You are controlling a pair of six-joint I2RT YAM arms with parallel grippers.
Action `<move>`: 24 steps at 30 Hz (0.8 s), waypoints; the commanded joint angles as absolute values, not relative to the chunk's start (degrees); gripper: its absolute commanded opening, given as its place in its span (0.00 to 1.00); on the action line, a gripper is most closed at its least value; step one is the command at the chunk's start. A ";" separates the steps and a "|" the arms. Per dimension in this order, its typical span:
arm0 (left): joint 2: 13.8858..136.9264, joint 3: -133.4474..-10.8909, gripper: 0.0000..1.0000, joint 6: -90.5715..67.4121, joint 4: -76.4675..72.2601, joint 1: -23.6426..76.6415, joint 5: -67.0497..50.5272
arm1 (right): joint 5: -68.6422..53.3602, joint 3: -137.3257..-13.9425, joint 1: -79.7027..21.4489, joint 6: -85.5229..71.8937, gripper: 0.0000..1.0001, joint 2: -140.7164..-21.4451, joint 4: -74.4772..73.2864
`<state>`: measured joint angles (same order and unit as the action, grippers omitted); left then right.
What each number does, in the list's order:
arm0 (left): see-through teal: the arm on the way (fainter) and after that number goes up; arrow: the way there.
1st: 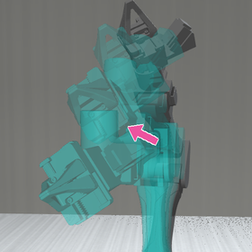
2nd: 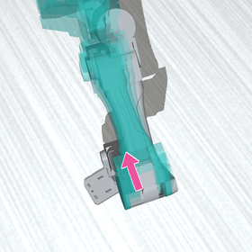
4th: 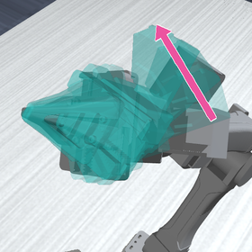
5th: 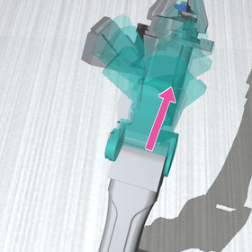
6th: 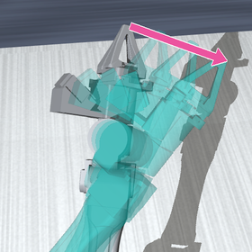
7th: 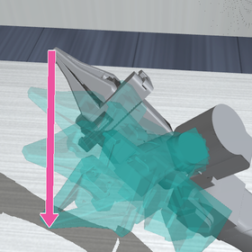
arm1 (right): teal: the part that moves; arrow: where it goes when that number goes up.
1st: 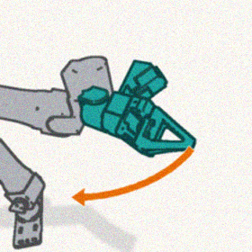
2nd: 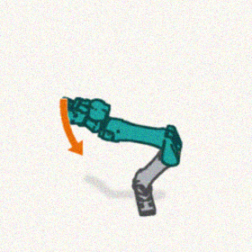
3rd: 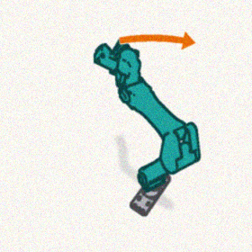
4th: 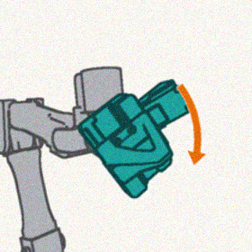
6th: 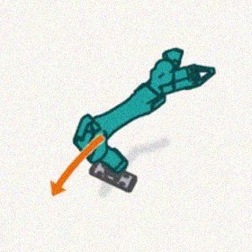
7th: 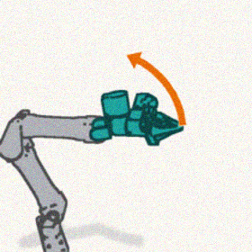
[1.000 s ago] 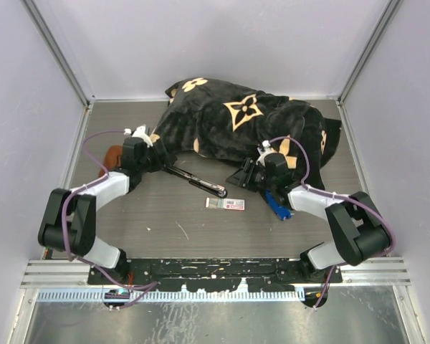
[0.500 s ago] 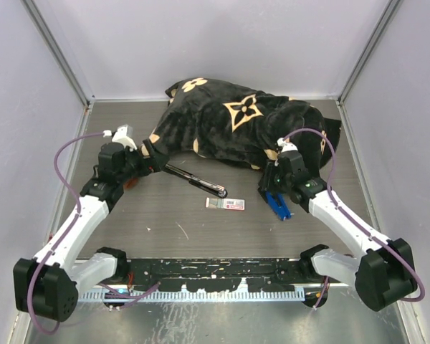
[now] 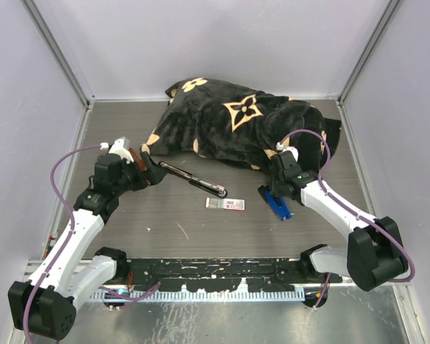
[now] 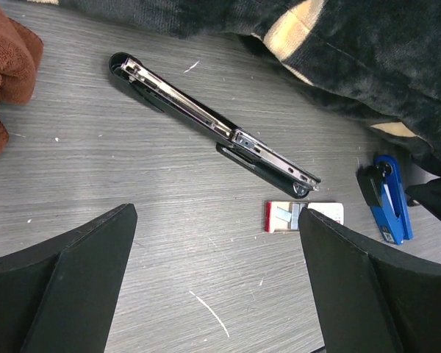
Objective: Load the staples into the stapler
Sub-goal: Pick up the stapler from the center of the board.
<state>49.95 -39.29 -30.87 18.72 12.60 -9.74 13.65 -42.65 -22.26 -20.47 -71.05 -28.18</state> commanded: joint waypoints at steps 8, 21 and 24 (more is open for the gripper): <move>48.16 -39.30 0.95 -30.94 19.14 12.17 -10.56 | 16.15 -43.04 -22.10 -18.64 0.35 -74.75 -21.29; 46.67 -39.56 0.96 -30.41 20.74 12.22 -9.83 | 20.66 -42.93 -21.75 -18.25 0.31 -80.01 -18.00; 46.74 -39.44 0.96 -30.45 20.66 12.22 -9.76 | 19.59 -43.29 -21.33 -18.10 0.30 -81.61 -17.39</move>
<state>47.72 -39.07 -30.81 21.41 12.60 -9.69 18.41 -42.59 -22.13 -18.83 -80.20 -20.60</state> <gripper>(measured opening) 0.958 0.308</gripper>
